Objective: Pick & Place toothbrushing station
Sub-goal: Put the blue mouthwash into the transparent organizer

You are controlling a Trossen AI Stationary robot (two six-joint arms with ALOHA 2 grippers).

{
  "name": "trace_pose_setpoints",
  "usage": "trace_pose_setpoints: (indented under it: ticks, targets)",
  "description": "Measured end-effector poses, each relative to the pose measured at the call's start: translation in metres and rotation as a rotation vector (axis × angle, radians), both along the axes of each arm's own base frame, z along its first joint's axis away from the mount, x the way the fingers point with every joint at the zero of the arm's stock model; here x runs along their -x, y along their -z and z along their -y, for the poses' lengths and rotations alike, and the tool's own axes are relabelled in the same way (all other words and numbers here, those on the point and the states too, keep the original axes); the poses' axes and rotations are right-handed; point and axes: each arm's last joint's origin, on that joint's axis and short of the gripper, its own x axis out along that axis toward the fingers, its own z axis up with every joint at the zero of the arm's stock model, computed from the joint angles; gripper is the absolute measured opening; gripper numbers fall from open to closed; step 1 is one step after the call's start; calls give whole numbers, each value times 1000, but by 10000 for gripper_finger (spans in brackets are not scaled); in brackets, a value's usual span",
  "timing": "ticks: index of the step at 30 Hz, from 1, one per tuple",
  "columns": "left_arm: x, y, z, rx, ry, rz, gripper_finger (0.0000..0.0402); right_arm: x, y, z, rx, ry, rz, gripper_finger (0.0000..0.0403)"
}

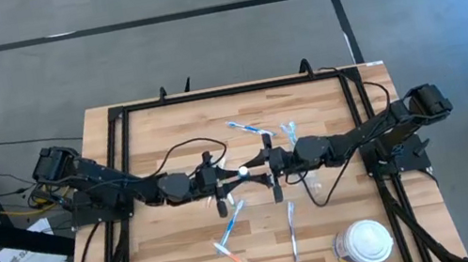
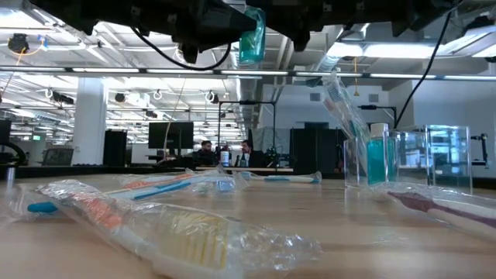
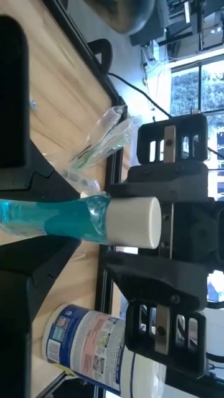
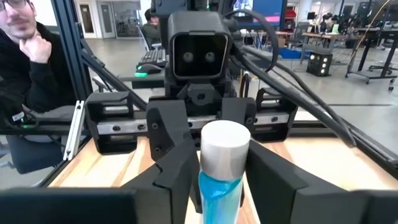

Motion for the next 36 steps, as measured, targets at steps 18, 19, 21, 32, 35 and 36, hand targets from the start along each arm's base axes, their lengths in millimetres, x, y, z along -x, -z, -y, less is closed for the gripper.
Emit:
trace_pose_setpoints:
  ticks: [18,19,21,32,35,36]
  targets:
    - [0,0,0,-1,0,-5,70,0,0,0,3,0,-2,81]
    - [0,0,0,-1,0,-5,72,0,1,0,4,0,-5,81]
    - [0,1,0,-2,-1,-6,77,0,1,0,15,0,-8,81]
    - [0,1,0,-2,-2,-10,134,6,-4,0,33,-3,-32,81]
    - [0,2,0,-3,-3,-15,141,8,-6,0,38,2,-44,81]
    - [0,2,0,-4,-3,-16,143,9,-6,0,40,10,-50,81]
